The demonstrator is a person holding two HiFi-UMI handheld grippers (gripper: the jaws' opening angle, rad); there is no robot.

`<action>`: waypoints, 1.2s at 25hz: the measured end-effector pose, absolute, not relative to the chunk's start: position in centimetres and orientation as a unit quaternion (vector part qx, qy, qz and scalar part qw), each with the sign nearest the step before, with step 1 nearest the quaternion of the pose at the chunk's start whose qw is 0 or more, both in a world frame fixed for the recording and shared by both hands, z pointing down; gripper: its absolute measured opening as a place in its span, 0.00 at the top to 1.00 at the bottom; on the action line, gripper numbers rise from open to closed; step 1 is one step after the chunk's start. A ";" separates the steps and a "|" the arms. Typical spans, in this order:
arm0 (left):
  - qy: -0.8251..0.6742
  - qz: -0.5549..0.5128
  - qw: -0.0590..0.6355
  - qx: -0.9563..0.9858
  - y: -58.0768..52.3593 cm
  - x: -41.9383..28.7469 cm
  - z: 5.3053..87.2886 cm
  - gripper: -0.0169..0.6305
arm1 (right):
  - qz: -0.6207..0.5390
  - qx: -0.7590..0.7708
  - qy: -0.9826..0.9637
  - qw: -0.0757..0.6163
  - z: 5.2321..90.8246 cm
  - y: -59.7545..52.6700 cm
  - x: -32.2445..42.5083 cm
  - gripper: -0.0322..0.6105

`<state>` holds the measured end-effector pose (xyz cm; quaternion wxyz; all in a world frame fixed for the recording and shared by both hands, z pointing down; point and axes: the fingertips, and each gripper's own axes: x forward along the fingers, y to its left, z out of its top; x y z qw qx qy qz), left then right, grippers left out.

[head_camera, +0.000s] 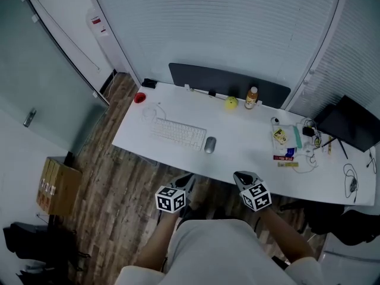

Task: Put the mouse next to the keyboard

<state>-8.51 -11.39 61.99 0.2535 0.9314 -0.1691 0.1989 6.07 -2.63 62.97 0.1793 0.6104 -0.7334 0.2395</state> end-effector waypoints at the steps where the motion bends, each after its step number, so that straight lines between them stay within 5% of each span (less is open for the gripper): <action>1: -0.169 0.199 0.253 0.932 -11.5 -8.9 61.9 0.95 | 0.239 0.611 -0.733 0.178 62.8 -2.8 5.9 0.90; 30: -0.135 0.164 0.227 0.950 -17.1 -18.7 57.3 0.95 | 0.195 0.668 -0.703 0.149 57.6 -7.3 -1.0 0.90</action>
